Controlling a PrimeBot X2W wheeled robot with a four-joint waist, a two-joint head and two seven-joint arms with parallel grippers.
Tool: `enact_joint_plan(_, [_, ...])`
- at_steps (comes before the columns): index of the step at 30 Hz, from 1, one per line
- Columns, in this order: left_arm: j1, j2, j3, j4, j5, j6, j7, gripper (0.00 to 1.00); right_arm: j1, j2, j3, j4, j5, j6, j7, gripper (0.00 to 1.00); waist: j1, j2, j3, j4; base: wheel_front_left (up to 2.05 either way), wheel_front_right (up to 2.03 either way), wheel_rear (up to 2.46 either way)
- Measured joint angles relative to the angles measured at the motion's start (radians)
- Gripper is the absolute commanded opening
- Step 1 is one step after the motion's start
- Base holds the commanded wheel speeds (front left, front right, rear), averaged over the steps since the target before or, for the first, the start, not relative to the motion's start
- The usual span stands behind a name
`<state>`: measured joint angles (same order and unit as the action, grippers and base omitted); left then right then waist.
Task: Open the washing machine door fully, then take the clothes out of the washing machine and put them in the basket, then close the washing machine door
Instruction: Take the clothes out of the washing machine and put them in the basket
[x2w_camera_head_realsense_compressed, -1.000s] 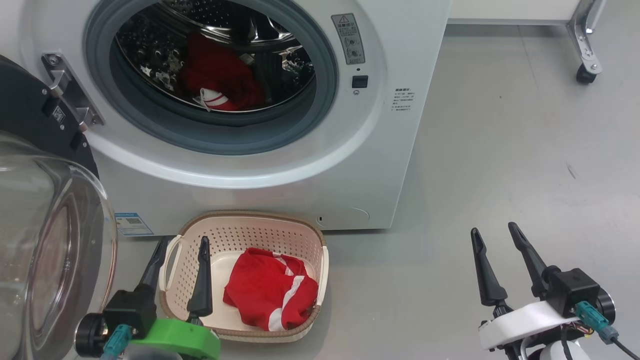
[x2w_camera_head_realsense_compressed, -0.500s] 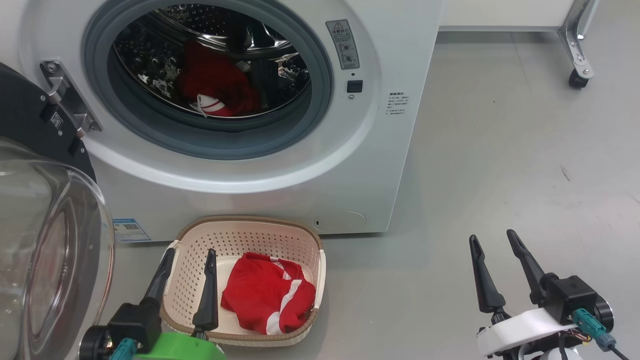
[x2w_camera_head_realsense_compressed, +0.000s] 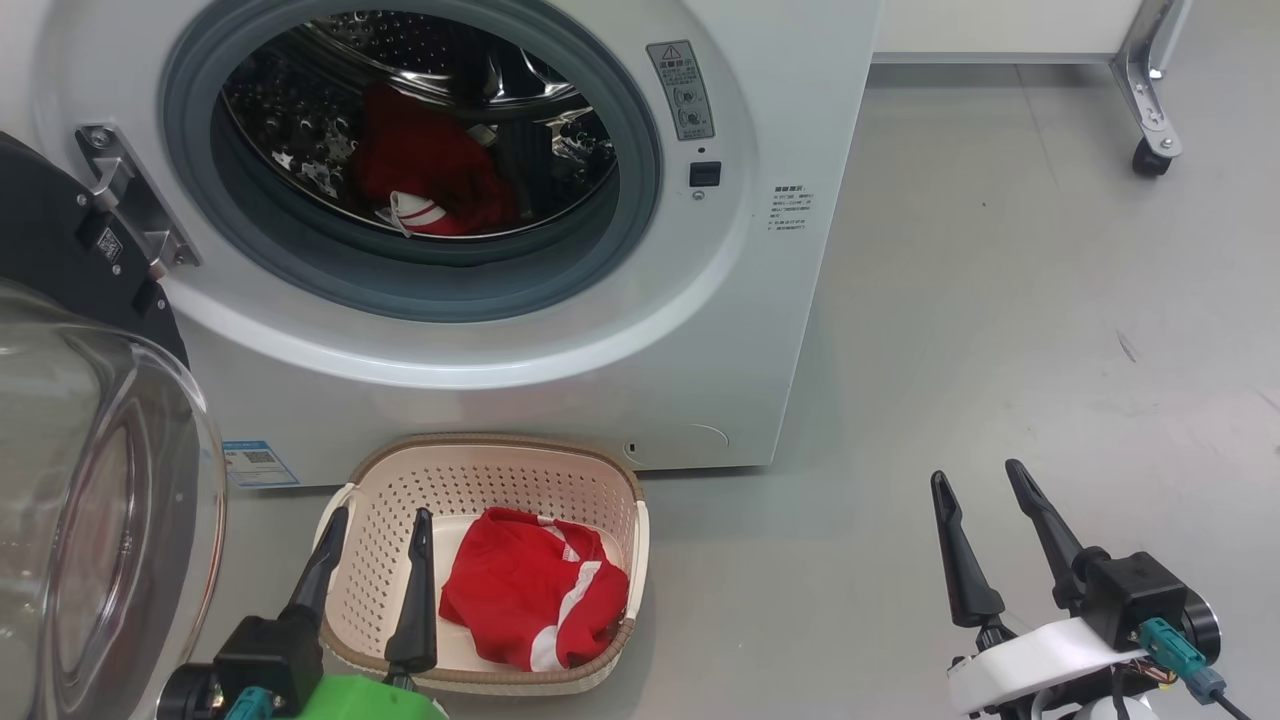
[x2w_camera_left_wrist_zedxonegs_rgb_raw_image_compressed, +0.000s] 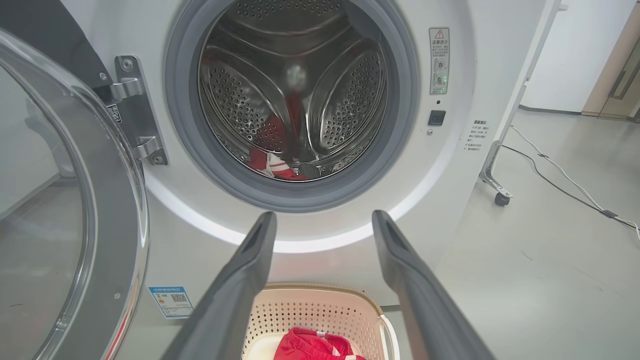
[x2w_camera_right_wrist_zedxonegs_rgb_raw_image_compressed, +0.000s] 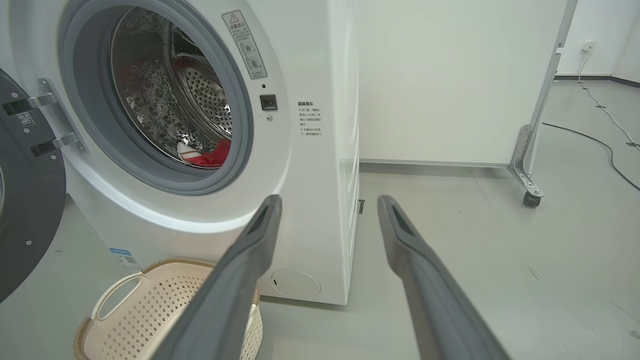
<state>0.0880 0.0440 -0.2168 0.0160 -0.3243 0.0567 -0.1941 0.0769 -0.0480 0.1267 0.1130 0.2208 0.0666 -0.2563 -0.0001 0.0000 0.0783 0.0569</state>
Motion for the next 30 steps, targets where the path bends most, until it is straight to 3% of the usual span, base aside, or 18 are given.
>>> enact_joint_plan(20, [-0.002,0.001,-0.012,-0.025,-0.010,0.018,0.040,1.00,-0.005,0.002,0.032,-0.047,0.000,0.001,0.001,1.00,0.0000,0.0000,0.080,-0.020,0.00,0.00,0.00])
enact_joint_plan(30, [-0.143,0.000,-0.022,0.027,-0.022,0.018,0.096,1.00,-0.045,0.002,0.055,-0.078,0.000,0.003,0.002,1.00,0.0000,0.0000,0.190,-0.053,0.00,0.00,0.00])
